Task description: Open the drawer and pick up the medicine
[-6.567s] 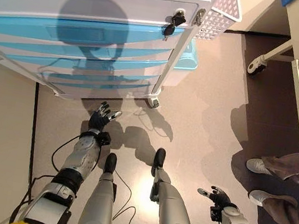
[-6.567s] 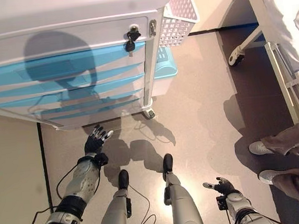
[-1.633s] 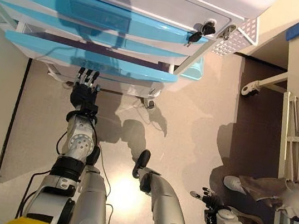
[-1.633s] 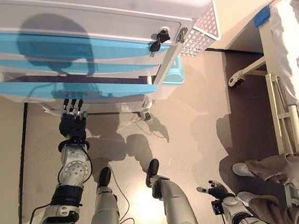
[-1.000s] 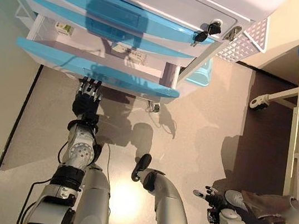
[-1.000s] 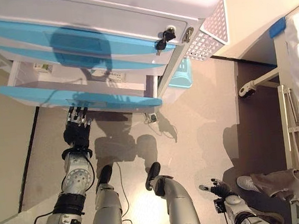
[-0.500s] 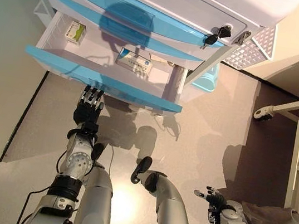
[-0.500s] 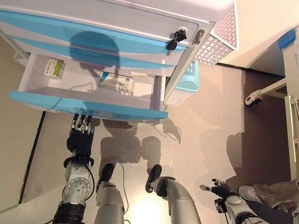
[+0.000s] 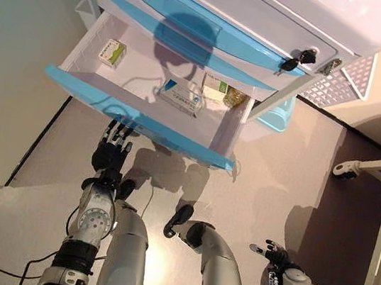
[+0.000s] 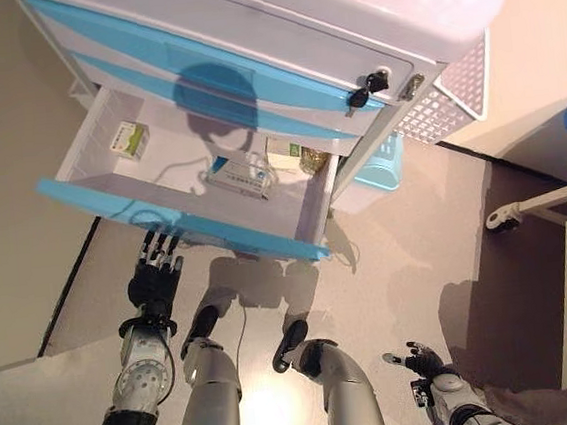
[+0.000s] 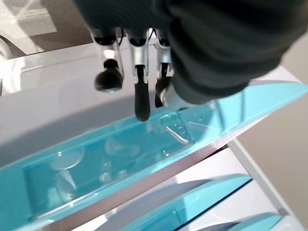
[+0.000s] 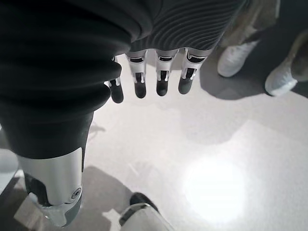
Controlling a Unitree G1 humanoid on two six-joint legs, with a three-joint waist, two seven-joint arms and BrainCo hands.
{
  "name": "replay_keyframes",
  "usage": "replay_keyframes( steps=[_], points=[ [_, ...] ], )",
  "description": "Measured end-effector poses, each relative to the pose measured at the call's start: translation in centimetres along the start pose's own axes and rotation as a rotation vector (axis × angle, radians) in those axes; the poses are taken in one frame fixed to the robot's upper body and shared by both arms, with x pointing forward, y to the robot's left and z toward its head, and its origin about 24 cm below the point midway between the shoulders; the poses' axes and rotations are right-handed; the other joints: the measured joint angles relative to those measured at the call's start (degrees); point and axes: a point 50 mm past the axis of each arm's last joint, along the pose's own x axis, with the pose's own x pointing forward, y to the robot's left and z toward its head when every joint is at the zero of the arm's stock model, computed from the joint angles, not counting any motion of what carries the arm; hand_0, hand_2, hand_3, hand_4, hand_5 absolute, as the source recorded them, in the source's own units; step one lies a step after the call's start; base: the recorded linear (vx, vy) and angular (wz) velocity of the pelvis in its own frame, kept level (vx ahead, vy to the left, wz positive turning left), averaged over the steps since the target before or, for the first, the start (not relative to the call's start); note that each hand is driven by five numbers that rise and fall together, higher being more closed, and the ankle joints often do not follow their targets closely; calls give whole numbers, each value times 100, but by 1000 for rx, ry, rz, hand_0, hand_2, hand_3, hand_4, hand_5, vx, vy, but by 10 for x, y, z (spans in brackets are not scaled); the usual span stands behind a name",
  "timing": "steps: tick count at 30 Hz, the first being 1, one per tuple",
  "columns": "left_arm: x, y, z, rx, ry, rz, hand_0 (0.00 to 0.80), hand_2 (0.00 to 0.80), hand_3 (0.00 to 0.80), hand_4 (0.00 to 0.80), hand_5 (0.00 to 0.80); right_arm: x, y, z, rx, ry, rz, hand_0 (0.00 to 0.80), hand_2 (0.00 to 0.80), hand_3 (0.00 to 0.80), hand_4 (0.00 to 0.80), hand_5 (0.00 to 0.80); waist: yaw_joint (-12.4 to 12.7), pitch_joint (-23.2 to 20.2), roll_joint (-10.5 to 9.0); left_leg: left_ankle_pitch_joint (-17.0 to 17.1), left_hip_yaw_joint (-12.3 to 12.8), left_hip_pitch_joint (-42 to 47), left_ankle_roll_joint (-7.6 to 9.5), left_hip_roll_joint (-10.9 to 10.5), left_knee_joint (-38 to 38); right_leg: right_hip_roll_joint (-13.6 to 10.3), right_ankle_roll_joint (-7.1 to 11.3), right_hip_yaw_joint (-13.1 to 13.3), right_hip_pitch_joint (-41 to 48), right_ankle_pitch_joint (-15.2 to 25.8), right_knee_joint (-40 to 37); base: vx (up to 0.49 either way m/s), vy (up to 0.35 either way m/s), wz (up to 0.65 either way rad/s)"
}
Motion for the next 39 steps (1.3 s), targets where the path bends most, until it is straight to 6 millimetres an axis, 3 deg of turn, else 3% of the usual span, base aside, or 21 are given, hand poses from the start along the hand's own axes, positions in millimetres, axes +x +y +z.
replay_keyframes(
  steps=[11, 17, 23, 24, 25, 33, 39],
  points=[
    [-14, 11, 5, 40, 48, -25, 800, 800, 800, 800, 800, 0, 0, -1, 1, 2, -1, 0, 0, 0, 0, 0, 294, 27, 24, -2, -169, -18, 2, -211, 86, -175, 115, -225, 214, -90, 18, 35, -6, 17],
    [-34, 37, 8, 73, 97, 67, 800, 800, 800, 800, 800, 0, 0, 4, 1, -17, 1, 0, 0, 0, 0, 0, 464, 128, 134, -14, -238, -33, 22, -328, 138, -257, 134, -227, 250, -101, 46, 17, 6, 9],
    [-46, 54, 4, 94, 165, 126, 800, 800, 800, 800, 800, 1, -1, 6, 0, -21, -3, 0, 0, 0, 0, 0, 481, 211, 191, -14, -250, -31, 21, -386, 186, -302, 147, -228, 286, -109, 68, 10, 9, 4],
    [-46, 55, 4, 97, 172, 124, 684, 684, 684, 684, 684, 1, -2, 6, 0, -22, -5, 0, 0, 0, 0, 0, 486, 231, 211, -14, -251, -32, 21, -396, 196, -330, 151, -229, 286, -111, 82, 0, 0, 0],
    [-47, 56, 4, 98, 175, 126, 0, 0, 0, 0, 0, 1, -3, 6, -1, -23, -7, 0, 0, 0, 0, 0, 485, 240, 224, -14, -251, -31, 21, -405, 195, -328, 156, -229, 285, -114, 91, 0, 0, 0],
    [-51, 68, 5, 138, 203, 178, 0, 0, 0, 0, 0, 1, -5, 11, 7, -43, -16, 0, 0, 0, 0, 0, 475, 284, 291, -13, -237, 1, 21, -417, 198, -367, 159, -210, 302, -115, 98, 9, 12, -1],
    [-61, 99, 23, 232, 127, 382, 0, 0, 0, 0, 0, 0, -12, 6, 46, -32, -51, 0, 0, 0, 0, 0, 452, 262, 314, 7, -93, 418, 14, -379, 52, -350, 177, -41, 578, -61, -17, 18, 107, -13]
  ],
)
